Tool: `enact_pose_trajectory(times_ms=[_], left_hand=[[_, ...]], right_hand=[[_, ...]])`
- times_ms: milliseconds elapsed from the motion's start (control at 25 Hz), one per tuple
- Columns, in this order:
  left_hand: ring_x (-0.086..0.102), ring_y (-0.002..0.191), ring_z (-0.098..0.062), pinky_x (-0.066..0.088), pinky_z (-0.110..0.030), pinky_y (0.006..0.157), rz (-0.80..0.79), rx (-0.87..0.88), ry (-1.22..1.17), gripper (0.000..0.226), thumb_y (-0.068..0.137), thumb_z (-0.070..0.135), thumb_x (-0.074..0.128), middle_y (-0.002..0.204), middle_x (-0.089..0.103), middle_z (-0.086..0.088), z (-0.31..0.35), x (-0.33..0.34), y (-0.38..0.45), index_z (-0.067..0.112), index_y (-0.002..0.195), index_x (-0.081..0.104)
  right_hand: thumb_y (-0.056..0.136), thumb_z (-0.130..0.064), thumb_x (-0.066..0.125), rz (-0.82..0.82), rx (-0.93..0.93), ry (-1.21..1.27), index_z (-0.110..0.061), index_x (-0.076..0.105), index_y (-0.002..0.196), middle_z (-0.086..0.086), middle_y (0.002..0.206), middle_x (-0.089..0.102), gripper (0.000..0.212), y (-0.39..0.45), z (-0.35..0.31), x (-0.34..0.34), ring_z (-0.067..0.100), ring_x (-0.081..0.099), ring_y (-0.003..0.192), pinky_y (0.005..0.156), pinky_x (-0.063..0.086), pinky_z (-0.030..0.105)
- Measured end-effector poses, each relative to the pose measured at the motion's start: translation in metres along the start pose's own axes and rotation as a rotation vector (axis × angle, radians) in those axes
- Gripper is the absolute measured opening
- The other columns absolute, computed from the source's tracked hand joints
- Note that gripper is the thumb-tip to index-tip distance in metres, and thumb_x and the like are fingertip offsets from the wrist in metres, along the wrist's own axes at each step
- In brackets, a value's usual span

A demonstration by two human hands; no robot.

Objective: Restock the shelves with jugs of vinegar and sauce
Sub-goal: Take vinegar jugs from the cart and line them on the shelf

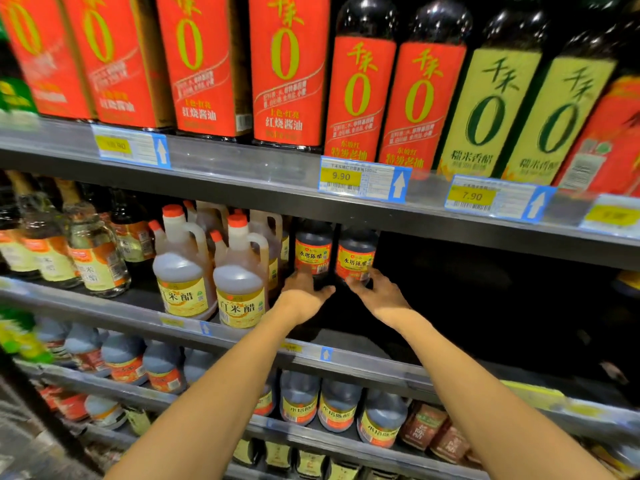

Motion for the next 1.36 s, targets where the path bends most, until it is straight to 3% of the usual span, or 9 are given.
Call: enact_pose_trajectory(times_ms=[200,360,520,640,880,1040,1360], left_hand=[[0.058,0.118,-0.034,0.049,-0.039,0.092,-0.11,0.153,0.277,0.058,0.097,0.049,0.063,0.133,0.059,-0.021,0.005,-0.018,-0.054,0.002,0.131,0.053],[0.036,0.146,-0.033,0.037,-0.044,0.117,-0.19,0.262,0.428,0.079,0.1,0.048,0.059,0.159,0.036,-0.015,-0.013,-0.045,-0.113,0.008,0.159,0.025],[0.036,0.145,-0.033,0.036,-0.044,0.116,-0.175,0.276,0.549,0.077,0.1,0.054,0.055,0.156,0.039,-0.015,-0.055,-0.089,-0.181,0.008,0.156,0.03],[0.031,0.149,-0.032,0.03,-0.043,0.12,-0.142,0.244,0.718,0.084,0.101,0.063,0.045,0.162,0.033,-0.016,-0.099,-0.135,-0.227,0.006,0.159,0.025],[0.02,0.155,-0.032,0.017,-0.048,0.126,-0.025,-0.014,0.8,0.091,0.099,0.071,0.036,0.168,0.023,-0.013,-0.216,-0.235,-0.309,0.008,0.162,0.019],[0.028,0.152,-0.033,0.025,-0.048,0.123,0.014,-0.242,0.793,0.091,0.098,0.072,0.036,0.164,0.032,-0.015,-0.307,-0.273,-0.373,0.007,0.16,0.024],[0.019,0.155,-0.032,0.016,-0.049,0.126,-0.045,-0.624,0.697,0.089,0.1,0.066,0.039,0.168,0.023,-0.015,-0.44,-0.242,-0.45,0.008,0.162,0.015]], right_hand=[[0.097,-0.064,0.052,-0.052,-0.081,-0.27,-0.028,0.037,0.155,0.006,0.162,0.041,0.07,-0.051,-0.027,-0.008,0.03,0.04,0.147,0.113,0.036,0.039],[0.098,-0.068,0.047,-0.057,-0.178,-0.488,-0.011,0.039,0.154,0.015,0.154,0.049,0.08,-0.106,-0.059,-0.001,0.034,0.051,0.136,0.108,0.045,0.043],[0.099,-0.071,0.039,-0.165,-0.223,-0.638,-0.011,0.017,0.164,0.012,0.172,0.016,0.091,-0.16,-0.097,0.034,0.028,0.017,0.159,0.128,0.017,0.045],[0.098,-0.074,0.034,-0.202,-0.289,-0.642,-0.015,0.015,0.165,0.01,0.173,0.012,0.091,-0.195,-0.135,0.069,0.027,0.012,0.159,0.129,0.01,0.047],[0.093,-0.077,0.032,-0.283,-0.557,-0.659,-0.011,0.029,0.16,0.013,0.164,0.036,0.094,-0.232,-0.228,0.174,0.032,0.036,0.148,0.121,0.027,0.048],[0.097,-0.074,0.038,-0.444,-0.71,-0.648,-0.013,0.023,0.163,0.011,0.17,0.024,0.091,-0.25,-0.28,0.277,0.03,0.024,0.156,0.126,0.019,0.051],[0.098,-0.069,0.043,-0.769,-0.934,-0.617,-0.012,0.015,0.164,0.012,0.17,0.024,0.091,-0.268,-0.303,0.459,0.029,0.026,0.155,0.125,0.023,0.047]])
Point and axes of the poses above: each hand's wrist, its own y-axis towards the middle knuckle, its own x-axis out of the palm, z = x × y, the point moved 9 cm from there along y, towards the middle knuckle
